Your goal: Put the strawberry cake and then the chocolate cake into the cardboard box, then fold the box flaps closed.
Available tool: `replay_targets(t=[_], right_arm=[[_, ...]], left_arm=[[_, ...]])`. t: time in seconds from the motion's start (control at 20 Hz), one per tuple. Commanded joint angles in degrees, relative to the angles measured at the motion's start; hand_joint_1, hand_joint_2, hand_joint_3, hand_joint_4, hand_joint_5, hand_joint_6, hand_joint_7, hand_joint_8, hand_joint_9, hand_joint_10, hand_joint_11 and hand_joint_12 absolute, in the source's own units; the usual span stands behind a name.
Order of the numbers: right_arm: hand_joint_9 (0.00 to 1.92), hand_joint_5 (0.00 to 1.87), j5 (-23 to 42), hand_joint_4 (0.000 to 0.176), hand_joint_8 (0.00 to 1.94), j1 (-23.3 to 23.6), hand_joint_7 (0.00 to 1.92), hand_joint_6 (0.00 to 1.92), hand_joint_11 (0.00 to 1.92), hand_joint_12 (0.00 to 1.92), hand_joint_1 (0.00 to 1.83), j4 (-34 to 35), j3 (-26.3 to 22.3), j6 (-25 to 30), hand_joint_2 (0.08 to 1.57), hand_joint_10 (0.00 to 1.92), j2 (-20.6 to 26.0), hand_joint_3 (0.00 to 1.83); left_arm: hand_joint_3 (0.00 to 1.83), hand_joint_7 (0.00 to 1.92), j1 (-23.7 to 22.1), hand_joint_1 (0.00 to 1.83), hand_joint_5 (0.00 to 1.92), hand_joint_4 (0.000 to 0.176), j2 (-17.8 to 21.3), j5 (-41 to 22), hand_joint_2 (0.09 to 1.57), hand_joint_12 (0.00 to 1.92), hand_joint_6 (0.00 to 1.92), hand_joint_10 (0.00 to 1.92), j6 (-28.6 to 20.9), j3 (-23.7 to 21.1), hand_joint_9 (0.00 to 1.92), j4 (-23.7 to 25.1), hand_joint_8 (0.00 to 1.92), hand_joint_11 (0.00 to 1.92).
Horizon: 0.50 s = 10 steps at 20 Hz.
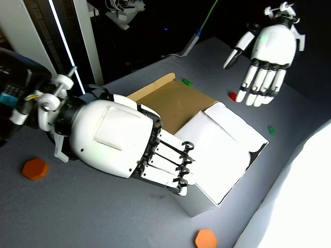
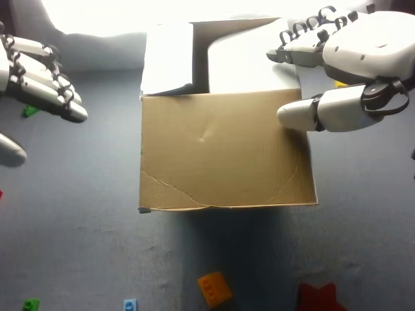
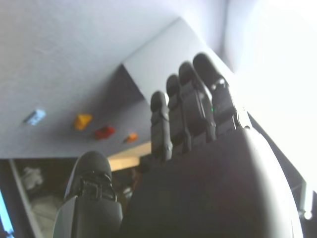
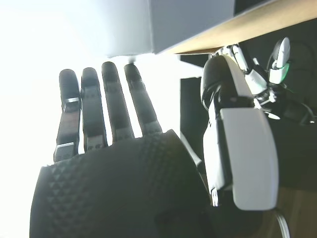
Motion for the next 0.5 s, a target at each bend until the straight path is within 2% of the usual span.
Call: replay_targets(t=[0.0,0.25,0.3,0.45], right_arm=[[0.2,0.17,5.0,0.0,0.0,-0.1,0.22,0.0,0.0,0.73,0.09,-0.8,0.0,-1.6,1.18,0.0,0.1,0.0],[0.2,0.17,5.4,0.0,0.0,-1.7,0.22,0.0,0.0,0.73,0.09,-0.8,0.0,-8.2,1.18,0.0,-1.3,0.0],[0.2,0.17,5.4,0.0,0.0,-1.9,0.22,0.0,0.0,0.72,0.09,-0.8,0.0,-8.3,1.18,0.0,-1.3,0.0],[0.2,0.17,6.7,0.0,0.0,-1.2,0.22,0.0,0.0,0.72,0.09,-0.8,0.0,-5.8,1.18,0.0,-1.0,0.0]], left_arm=[[0.0,0.31,0.1,0.02,0.28,0.044,0.8,-0.7,1.23,0.98,0.0,0.0,1.0,-0.3,0.3,-5.5,0.0,0.0],[0.0,0.31,4.6,0.02,0.28,0.044,2.6,-2.7,1.23,0.98,0.0,0.0,5.7,-5.3,0.3,-10.7,0.0,0.0],[0.0,0.31,6.4,0.02,0.28,0.044,3.3,-2.6,1.23,0.98,0.0,0.0,8.1,-7.8,0.3,-11.8,0.0,0.0],[0.0,0.31,8.8,0.02,0.28,0.044,4.2,-2.2,1.23,0.98,0.0,0.0,10.6,-11.3,0.3,-12.2,0.0,0.0]])
